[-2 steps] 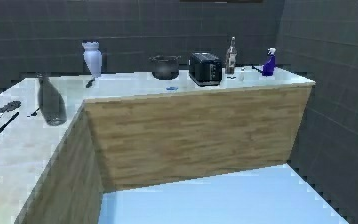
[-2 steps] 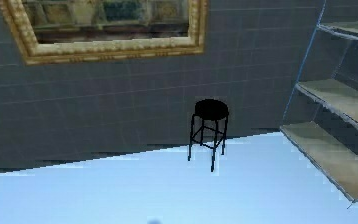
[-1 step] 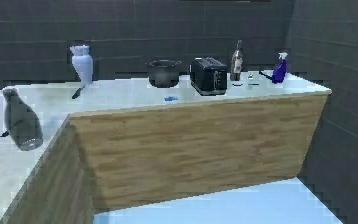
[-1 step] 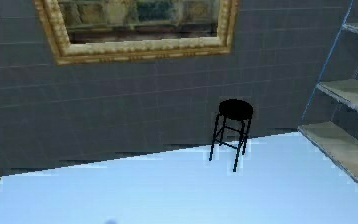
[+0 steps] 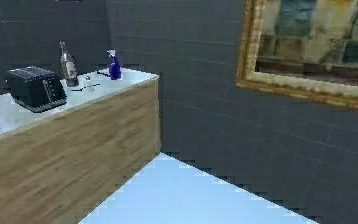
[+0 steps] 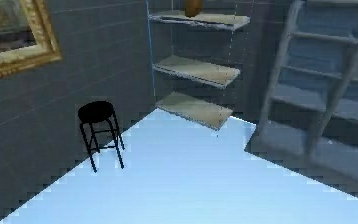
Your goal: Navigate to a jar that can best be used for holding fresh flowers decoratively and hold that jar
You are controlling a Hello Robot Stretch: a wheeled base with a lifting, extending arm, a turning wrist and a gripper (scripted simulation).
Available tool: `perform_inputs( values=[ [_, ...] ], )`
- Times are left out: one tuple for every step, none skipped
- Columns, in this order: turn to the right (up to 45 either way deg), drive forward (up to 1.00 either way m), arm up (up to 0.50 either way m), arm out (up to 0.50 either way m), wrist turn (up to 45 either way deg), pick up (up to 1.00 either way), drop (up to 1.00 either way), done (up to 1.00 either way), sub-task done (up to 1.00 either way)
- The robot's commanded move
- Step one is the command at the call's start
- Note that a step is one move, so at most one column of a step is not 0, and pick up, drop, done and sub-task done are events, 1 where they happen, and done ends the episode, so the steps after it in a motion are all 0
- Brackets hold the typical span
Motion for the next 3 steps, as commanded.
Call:
perform_inputs(
  values=[
    [33.0,0.0,0.0,0.0,0.0,0.0,0.0,0.0,0.0],
    [0.0,0.05,0.0,0.0,0.0,0.0,0.0,0.0,0.0],
    [-45.0,0.0,0.0,0.0,0.0,0.0,0.0,0.0,0.0]
  ],
)
